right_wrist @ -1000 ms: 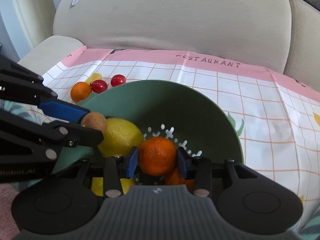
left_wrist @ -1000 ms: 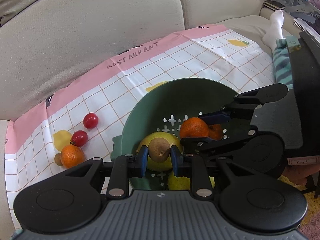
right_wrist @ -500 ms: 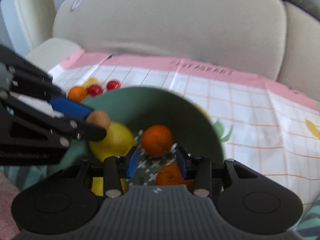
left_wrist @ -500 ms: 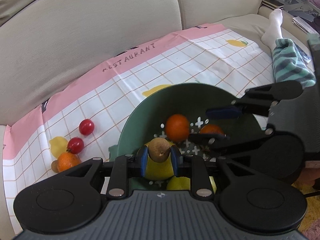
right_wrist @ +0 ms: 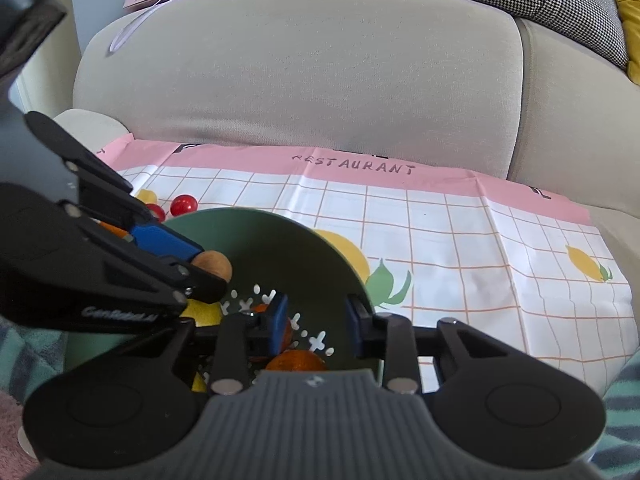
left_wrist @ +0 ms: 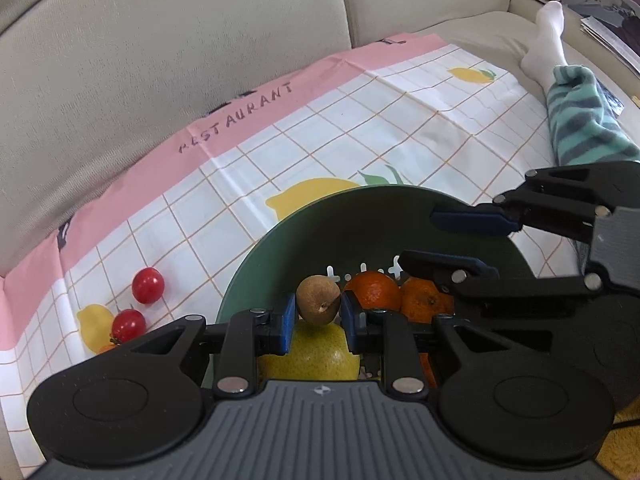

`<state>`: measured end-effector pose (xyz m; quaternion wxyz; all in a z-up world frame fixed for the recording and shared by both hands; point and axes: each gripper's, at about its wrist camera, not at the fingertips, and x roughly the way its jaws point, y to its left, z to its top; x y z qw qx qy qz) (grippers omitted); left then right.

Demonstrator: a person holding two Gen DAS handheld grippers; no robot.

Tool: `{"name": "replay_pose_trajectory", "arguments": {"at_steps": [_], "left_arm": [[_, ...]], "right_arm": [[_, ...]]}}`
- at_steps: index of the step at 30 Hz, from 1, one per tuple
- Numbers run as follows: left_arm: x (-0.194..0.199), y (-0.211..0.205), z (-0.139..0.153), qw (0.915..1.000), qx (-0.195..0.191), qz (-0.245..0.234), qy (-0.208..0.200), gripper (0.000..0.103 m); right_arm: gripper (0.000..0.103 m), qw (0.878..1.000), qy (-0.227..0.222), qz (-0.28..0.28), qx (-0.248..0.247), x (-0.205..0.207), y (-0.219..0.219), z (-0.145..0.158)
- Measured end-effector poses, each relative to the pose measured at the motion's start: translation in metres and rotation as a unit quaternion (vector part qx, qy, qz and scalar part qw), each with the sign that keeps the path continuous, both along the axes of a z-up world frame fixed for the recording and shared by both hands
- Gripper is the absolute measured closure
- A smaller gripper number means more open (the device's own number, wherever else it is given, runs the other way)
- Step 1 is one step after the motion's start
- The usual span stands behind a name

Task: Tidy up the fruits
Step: 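Open both tools to drop the tangerine and kiwi into the colander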

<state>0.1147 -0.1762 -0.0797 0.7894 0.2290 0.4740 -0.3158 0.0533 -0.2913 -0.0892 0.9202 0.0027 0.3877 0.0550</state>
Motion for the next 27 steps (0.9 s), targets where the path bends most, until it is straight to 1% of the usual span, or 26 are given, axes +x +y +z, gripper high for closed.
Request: {"name": "replay_pose_trajectory", "arguments": {"at_steps": [10, 11, 13, 17, 20, 22, 24, 27], "left_arm": [[0.006, -0.001, -0.014, 0.9999, 0.010, 0.005, 0.005, 0.075], [0.006, -0.001, -0.015, 0.9999, 0.012, 0.006, 0.002, 0.074], [0.005, -0.001, -0.015, 0.9997, 0.020, 0.009, -0.007, 0.067], [0.003, 0.005, -0.011, 0.9998, 0.013, 0.013, -0.011, 0.061], [-0.001, 0.010, -0.003, 0.9995, 0.010, 0.019, -0.025, 0.058], [-0.004, 0.016, 0.005, 0.9992, 0.000, 0.026, -0.031, 0.048], [-0.007, 0.024, 0.013, 0.9987, -0.013, 0.034, -0.037, 0.046], [-0.012, 0.035, 0.024, 0.9973, -0.023, 0.046, -0.052, 0.046]], "right_arm": [[0.076, 1.000, 0.004, 0.004, -0.005, 0.004, 0.003, -0.005], [0.076, 1.000, 0.006, 0.005, -0.007, 0.005, 0.004, -0.006], [0.076, 1.000, 0.009, 0.006, -0.011, 0.006, 0.005, -0.008], [0.076, 1.000, 0.011, 0.002, -0.016, 0.008, 0.008, -0.008], [0.074, 1.000, 0.007, 0.000, -0.022, 0.007, 0.011, -0.006], [0.072, 1.000, 0.003, -0.003, -0.026, 0.005, 0.013, -0.004], [0.070, 1.000, -0.004, -0.007, -0.027, 0.003, 0.014, -0.001], [0.067, 1.000, -0.017, -0.008, -0.021, -0.001, 0.017, 0.006]]}}
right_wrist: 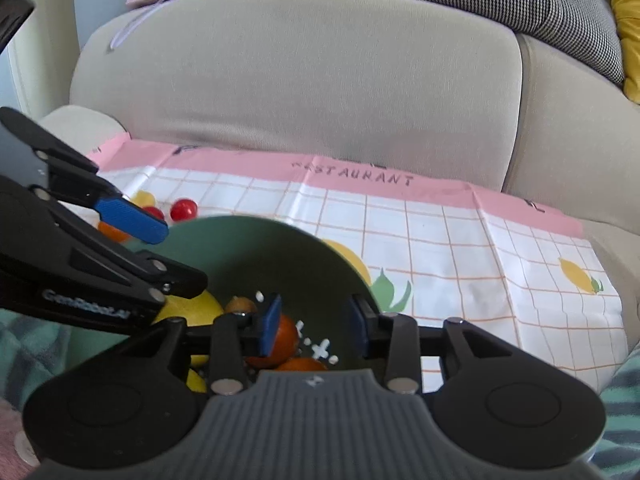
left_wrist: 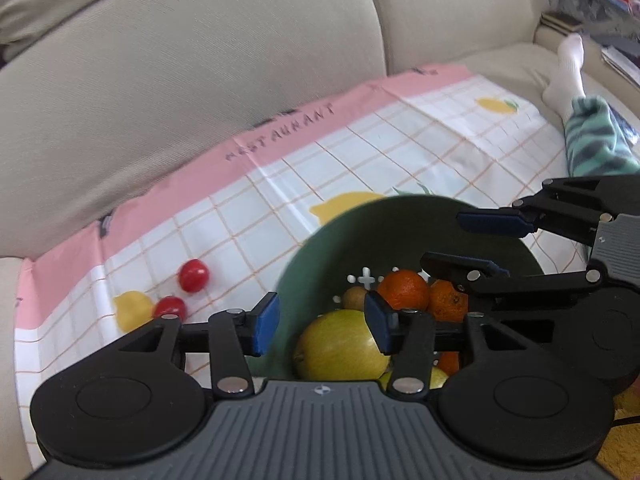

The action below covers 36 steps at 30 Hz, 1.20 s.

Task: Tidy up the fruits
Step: 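Open both tools to drop the tangerine and kiwi into the colander, then move both tools back over the remaining fruit on the tablecloth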

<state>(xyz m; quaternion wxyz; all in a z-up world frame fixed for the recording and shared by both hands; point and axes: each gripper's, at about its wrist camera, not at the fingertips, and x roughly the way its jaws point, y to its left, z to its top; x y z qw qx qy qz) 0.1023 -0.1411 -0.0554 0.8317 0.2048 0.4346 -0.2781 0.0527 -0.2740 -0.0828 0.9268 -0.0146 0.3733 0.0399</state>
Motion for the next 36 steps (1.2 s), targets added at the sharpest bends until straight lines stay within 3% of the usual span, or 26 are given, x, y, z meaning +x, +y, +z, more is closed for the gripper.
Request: {"name": "replay_pose_trajectory", "arguments": {"at_steps": [6, 10, 19, 33, 36], "left_arm": [[-0.005, 0.028, 0.024, 0.9987, -0.007, 0.033, -0.038, 0.045], [-0.004, 0.051, 0.040, 0.9970, -0.014, 0.054, -0.054, 0.045], [-0.005, 0.100, 0.052, 0.9934, -0.005, 0.089, -0.073, 0.045], [0.012, 0.152, 0.033, 0.9890, -0.066, 0.130, -0.021, 0.045], [0.016, 0.154, 0.026, 0.9895, -0.066, 0.127, -0.016, 0.045]], "right_arm": [[0.058, 1.000, -0.012, 0.023, 0.004, -0.007, 0.017, 0.013], [0.043, 0.999, -0.016, 0.038, 0.018, -0.012, 0.029, 0.022], [0.043, 0.996, -0.021, 0.059, 0.057, -0.006, 0.061, 0.040], [0.043, 0.994, 0.003, 0.102, 0.039, 0.019, 0.102, 0.037], [0.048, 0.994, 0.012, 0.106, 0.039, 0.026, 0.104, 0.033]]}}
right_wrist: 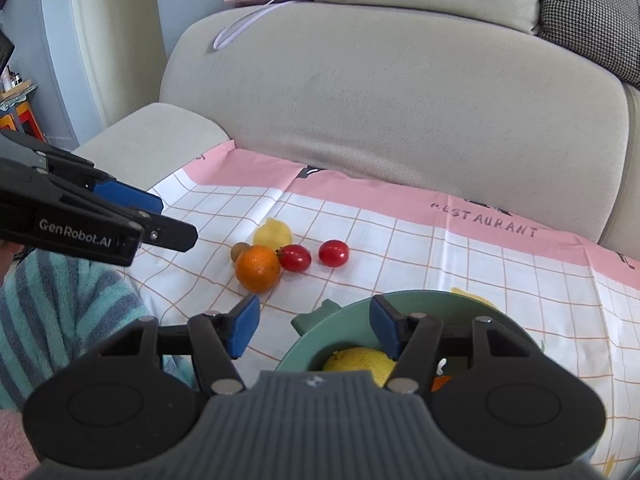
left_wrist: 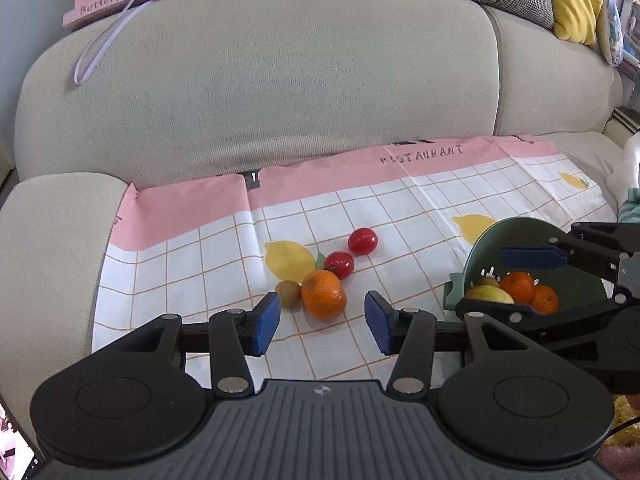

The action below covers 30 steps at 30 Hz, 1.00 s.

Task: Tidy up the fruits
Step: 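Move both tools back over the remaining fruit on the tablecloth, then grasp the last tangerine with the left tool while the right tool grasps a red cherry tomato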

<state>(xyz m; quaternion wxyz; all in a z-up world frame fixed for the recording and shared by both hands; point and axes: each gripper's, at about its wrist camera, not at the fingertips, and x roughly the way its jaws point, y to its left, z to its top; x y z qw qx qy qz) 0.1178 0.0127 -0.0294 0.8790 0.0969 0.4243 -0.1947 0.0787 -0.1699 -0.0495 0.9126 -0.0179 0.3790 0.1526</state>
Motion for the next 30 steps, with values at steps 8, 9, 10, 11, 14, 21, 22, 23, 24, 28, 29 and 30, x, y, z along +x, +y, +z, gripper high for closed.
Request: {"name": "replay_pose_trajectory", "arguments": {"at_steps": [8, 9, 10, 11, 14, 21, 22, 23, 24, 28, 29, 30], "left_arm": [[0.012, 0.001, -0.012, 0.9996, 0.001, -0.027, 0.002, 0.046], [0.014, 0.001, -0.013, 0.9995, 0.003, -0.030, 0.002, 0.046], [0.016, 0.001, -0.015, 0.9994, 0.005, -0.034, 0.003, 0.046], [0.018, 0.000, -0.017, 0.9993, 0.006, -0.037, 0.004, 0.046], [0.026, -0.003, -0.025, 0.9988, 0.013, -0.046, 0.013, 0.046], [0.048, -0.016, -0.045, 0.9972, 0.024, -0.056, 0.043, 0.047], [0.051, -0.018, -0.047, 0.9970, 0.023, -0.057, 0.046, 0.047], [0.053, -0.020, -0.050, 0.9967, 0.024, -0.059, 0.050, 0.047], [0.056, -0.021, -0.052, 0.9964, 0.026, -0.061, 0.053, 0.047], [0.064, -0.028, -0.063, 0.9949, 0.034, -0.067, 0.067, 0.048], [0.066, -0.029, -0.065, 0.9946, 0.034, -0.068, 0.071, 0.048], [0.068, -0.030, -0.068, 0.9943, 0.033, -0.068, 0.075, 0.048]], "right_arm": [[0.064, 0.999, 0.033, 0.004, 0.006, 0.029, 0.004, -0.013], [0.064, 0.999, 0.034, 0.005, 0.006, 0.032, 0.005, -0.014], [0.065, 0.999, 0.033, 0.008, 0.006, 0.036, 0.006, -0.015], [0.065, 0.999, 0.035, 0.010, 0.006, 0.039, 0.006, -0.016], [0.072, 0.999, 0.046, 0.011, 0.010, 0.051, 0.008, -0.021], [0.072, 0.998, 0.054, 0.016, 0.009, 0.077, 0.012, -0.027], [0.072, 0.998, 0.057, 0.015, 0.009, 0.080, 0.013, -0.028], [0.072, 0.998, 0.060, 0.014, 0.010, 0.084, 0.013, -0.030], [0.072, 0.998, 0.062, 0.014, 0.011, 0.087, 0.013, -0.031], [0.072, 0.997, 0.076, 0.015, 0.013, 0.097, 0.013, -0.038], [0.072, 0.997, 0.080, 0.015, 0.013, 0.099, 0.013, -0.040], [0.072, 0.996, 0.084, 0.015, 0.013, 0.102, 0.013, -0.042]]}}
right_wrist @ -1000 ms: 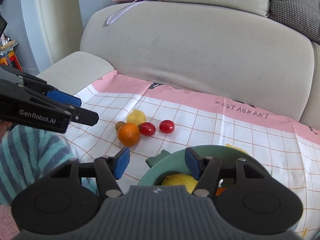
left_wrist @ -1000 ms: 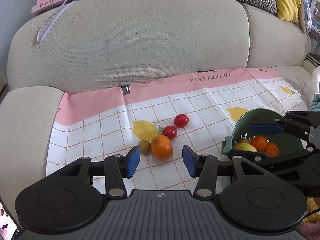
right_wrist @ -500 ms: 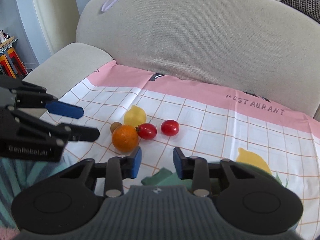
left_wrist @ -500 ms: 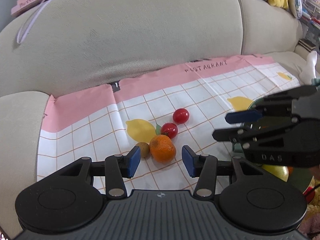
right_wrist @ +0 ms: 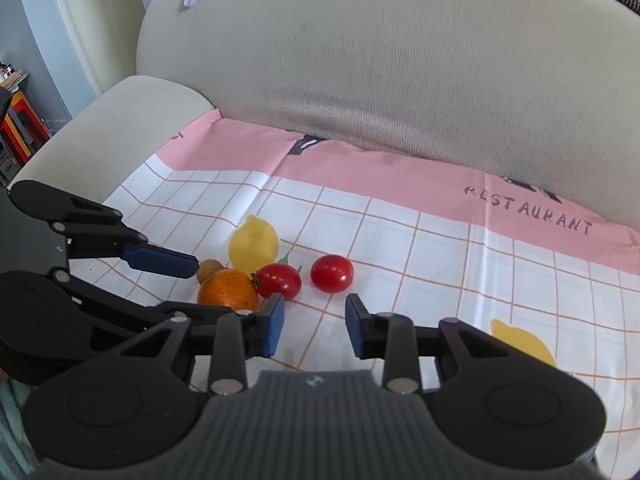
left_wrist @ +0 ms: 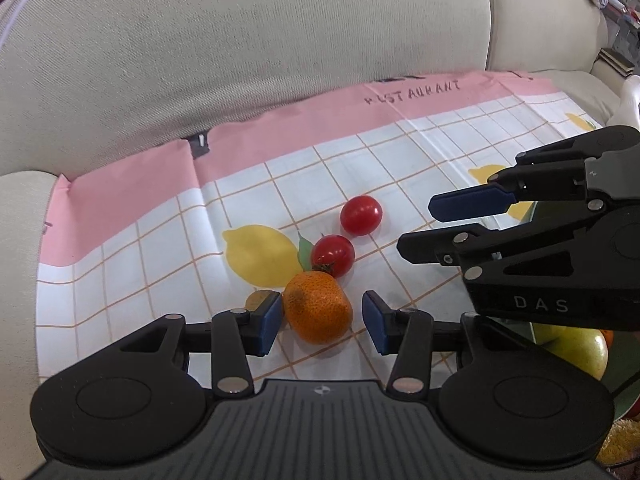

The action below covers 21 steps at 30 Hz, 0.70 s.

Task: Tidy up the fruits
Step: 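Grasp the last tangerine with the left tool while the right tool grasps a red cherry tomato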

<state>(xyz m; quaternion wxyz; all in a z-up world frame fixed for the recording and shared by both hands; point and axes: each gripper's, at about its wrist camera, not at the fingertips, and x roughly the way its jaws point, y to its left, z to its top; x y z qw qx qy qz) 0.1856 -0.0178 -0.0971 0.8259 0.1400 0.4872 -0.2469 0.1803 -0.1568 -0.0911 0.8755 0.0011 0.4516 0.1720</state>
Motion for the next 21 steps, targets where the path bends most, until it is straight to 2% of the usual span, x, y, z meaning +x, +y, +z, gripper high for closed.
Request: {"name": "replay_pose_trajectory", "arguments": {"at_steps": [5, 9, 15, 21], "left_arm": [[0.004, -0.005, -0.009, 0.9998, 0.017, 0.005, 0.006, 0.049], [0.006, -0.006, -0.014, 0.9996, 0.025, 0.013, 0.008, 0.053], [0.004, -0.005, -0.013, 0.9997, 0.018, 0.016, 0.002, 0.057], [0.003, 0.003, -0.005, 0.9994, -0.010, 0.033, -0.004, 0.057]], "right_arm": [[0.072, 1.000, 0.011, -0.003, 0.001, 0.008, -0.001, -0.006], [0.072, 1.000, 0.017, 0.001, 0.004, 0.012, 0.000, -0.009], [0.072, 1.000, 0.020, 0.007, -0.003, 0.021, 0.002, -0.011], [0.072, 0.999, 0.028, 0.013, -0.011, 0.031, 0.007, -0.015]]}}
